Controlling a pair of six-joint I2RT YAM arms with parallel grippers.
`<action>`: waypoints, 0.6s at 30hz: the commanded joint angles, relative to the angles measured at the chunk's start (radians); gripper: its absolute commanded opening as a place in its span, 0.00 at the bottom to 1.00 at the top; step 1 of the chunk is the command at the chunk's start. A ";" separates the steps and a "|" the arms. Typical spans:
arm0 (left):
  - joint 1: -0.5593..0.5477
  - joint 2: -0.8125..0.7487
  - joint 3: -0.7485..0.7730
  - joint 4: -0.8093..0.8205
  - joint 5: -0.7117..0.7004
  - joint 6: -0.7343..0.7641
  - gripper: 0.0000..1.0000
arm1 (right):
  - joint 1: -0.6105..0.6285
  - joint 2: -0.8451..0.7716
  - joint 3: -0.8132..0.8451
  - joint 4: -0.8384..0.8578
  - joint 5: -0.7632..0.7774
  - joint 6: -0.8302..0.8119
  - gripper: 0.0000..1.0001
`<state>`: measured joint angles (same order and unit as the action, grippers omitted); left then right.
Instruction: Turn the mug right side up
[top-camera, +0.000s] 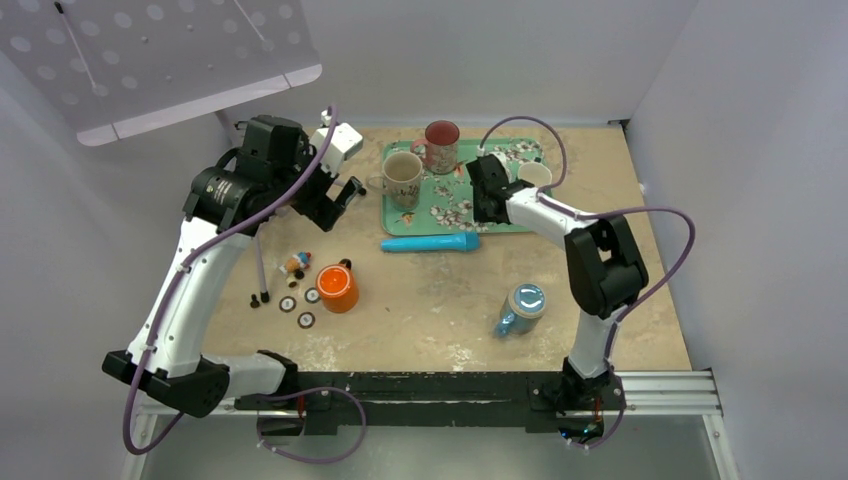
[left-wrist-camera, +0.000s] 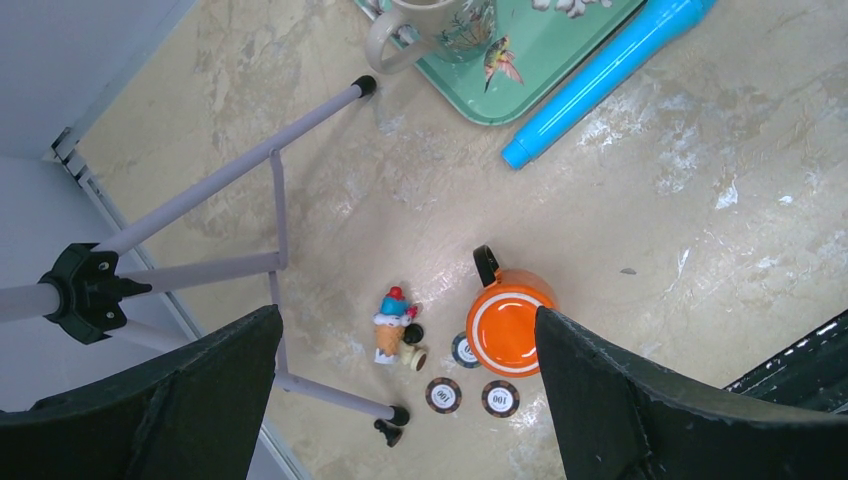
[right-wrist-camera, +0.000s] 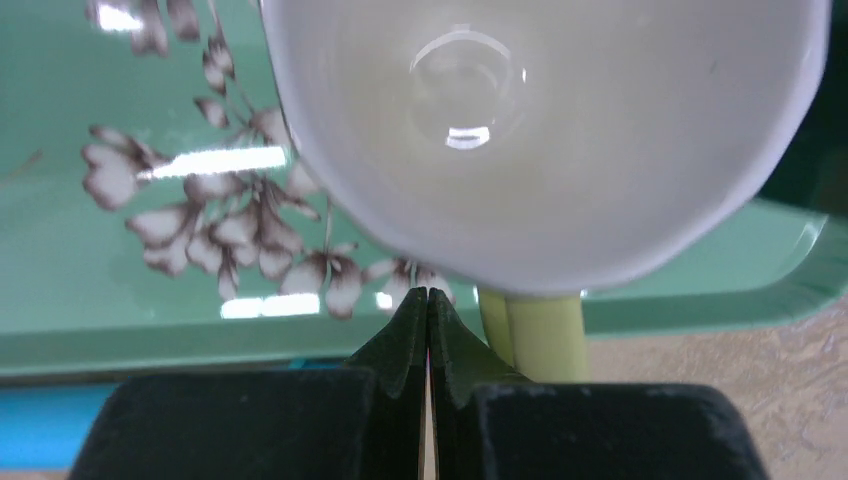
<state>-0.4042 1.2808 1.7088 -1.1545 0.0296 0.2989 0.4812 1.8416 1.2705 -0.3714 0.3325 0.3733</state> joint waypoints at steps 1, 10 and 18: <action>0.008 -0.028 0.003 0.003 -0.008 0.008 1.00 | -0.017 0.046 0.134 0.060 0.051 -0.020 0.00; 0.010 -0.027 0.006 0.003 -0.017 0.013 1.00 | -0.072 0.217 0.336 -0.004 0.092 -0.048 0.00; 0.016 -0.014 0.016 0.005 -0.020 0.015 1.00 | -0.120 0.360 0.531 -0.037 0.114 -0.104 0.00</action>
<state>-0.3992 1.2758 1.7088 -1.1549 0.0200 0.2996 0.3931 2.1685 1.6901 -0.3939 0.4061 0.3046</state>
